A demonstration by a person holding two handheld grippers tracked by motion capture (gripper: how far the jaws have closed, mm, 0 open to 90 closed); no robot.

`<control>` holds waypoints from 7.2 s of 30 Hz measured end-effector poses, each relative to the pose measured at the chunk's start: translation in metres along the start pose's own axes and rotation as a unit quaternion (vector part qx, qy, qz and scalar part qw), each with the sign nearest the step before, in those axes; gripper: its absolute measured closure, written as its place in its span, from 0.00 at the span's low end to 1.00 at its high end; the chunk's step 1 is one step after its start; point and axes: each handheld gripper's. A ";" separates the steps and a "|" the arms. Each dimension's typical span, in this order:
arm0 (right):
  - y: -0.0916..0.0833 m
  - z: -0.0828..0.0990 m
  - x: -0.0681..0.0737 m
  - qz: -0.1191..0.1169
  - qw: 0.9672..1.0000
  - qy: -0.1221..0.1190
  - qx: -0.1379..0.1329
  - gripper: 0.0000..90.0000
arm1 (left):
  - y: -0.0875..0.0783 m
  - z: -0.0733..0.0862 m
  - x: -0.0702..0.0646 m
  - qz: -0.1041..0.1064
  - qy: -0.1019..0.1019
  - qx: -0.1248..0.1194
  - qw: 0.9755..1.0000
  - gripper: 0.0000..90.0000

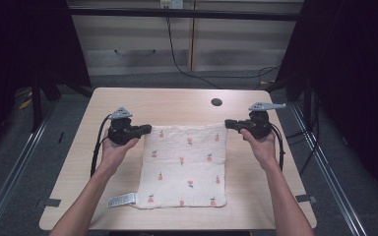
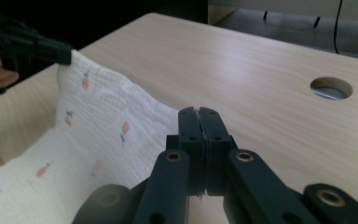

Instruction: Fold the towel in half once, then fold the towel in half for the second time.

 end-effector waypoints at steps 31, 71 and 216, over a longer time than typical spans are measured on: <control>-0.032 0.019 0.020 -0.025 0.999 -0.020 -0.021 0.99 | -0.026 0.002 -0.034 0.005 0.061 -0.009 0.998 0.96; -0.048 0.123 0.049 -0.053 0.994 -0.018 0.090 0.98 | -0.029 0.111 -0.070 0.052 0.061 0.117 0.990 0.95; -0.019 0.058 0.061 -0.066 0.996 -0.051 0.020 0.99 | -0.012 0.075 -0.013 -0.023 0.006 0.060 0.998 0.96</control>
Point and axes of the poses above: each handheld gripper's, and its own axes: y roughly forward along the jaws, z roughly out of its underside, x roughly to its left, and after that the axes turned 11 degrees about z, right-handed
